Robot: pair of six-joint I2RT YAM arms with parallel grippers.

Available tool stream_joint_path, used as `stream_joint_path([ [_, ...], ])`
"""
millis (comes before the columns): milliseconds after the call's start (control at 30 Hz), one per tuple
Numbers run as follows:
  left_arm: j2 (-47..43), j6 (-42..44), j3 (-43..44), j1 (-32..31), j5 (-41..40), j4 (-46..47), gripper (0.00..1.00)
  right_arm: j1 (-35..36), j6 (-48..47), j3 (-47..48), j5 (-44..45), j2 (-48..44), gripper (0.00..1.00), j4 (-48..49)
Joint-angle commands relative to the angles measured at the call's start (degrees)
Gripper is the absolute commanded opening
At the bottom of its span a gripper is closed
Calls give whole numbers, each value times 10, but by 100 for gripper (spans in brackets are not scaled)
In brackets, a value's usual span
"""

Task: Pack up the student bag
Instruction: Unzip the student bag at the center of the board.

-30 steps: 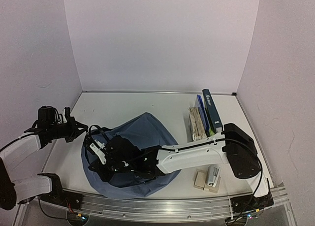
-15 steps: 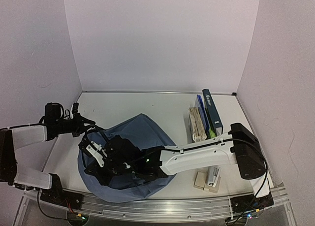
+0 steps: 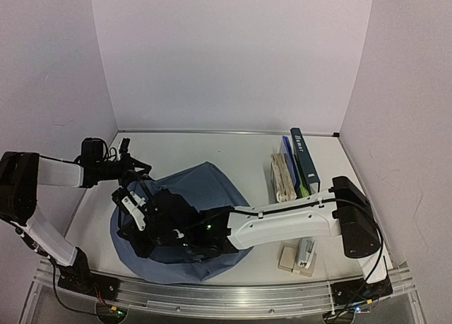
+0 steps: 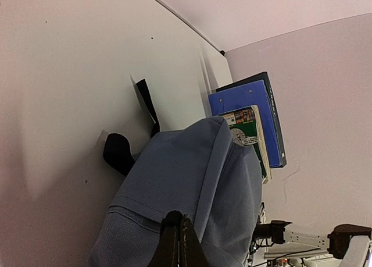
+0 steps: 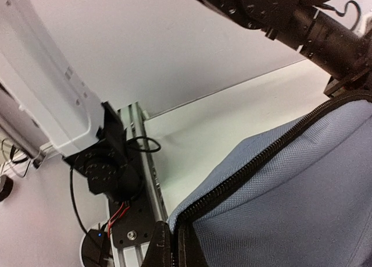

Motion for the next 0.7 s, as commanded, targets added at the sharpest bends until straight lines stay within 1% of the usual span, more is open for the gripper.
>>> stream_joint_path([
  [0,18,24,61,3,-49,30,2,28,72,60,165,27,0,23],
  [67,17,40,83,4,-90,-27,9,21,97,79,223,48,0,0],
  [133,10,55,105,6,-135,-92,22,9,124,89,236,65,0,-11],
  [233,-19,68,110,11,-210,-157,50,-11,143,96,222,83,0,-19],
  [300,-48,72,103,13,-250,-194,66,-20,142,101,207,92,1,-21],
  [333,-67,71,98,12,-269,-215,73,-24,136,103,190,93,11,-21],
  [400,-100,62,85,13,-290,-247,80,-29,123,107,163,93,33,-22],
  [433,-122,51,75,13,-296,-261,82,-31,117,105,156,89,39,-22],
  [533,-178,12,29,13,-309,-315,88,-34,96,83,149,62,64,-24],
  [600,-215,-5,9,12,-319,-362,91,-38,91,57,143,42,74,-27],
  [667,-257,-25,-7,12,-327,-409,92,-45,91,30,124,24,79,-33],
])
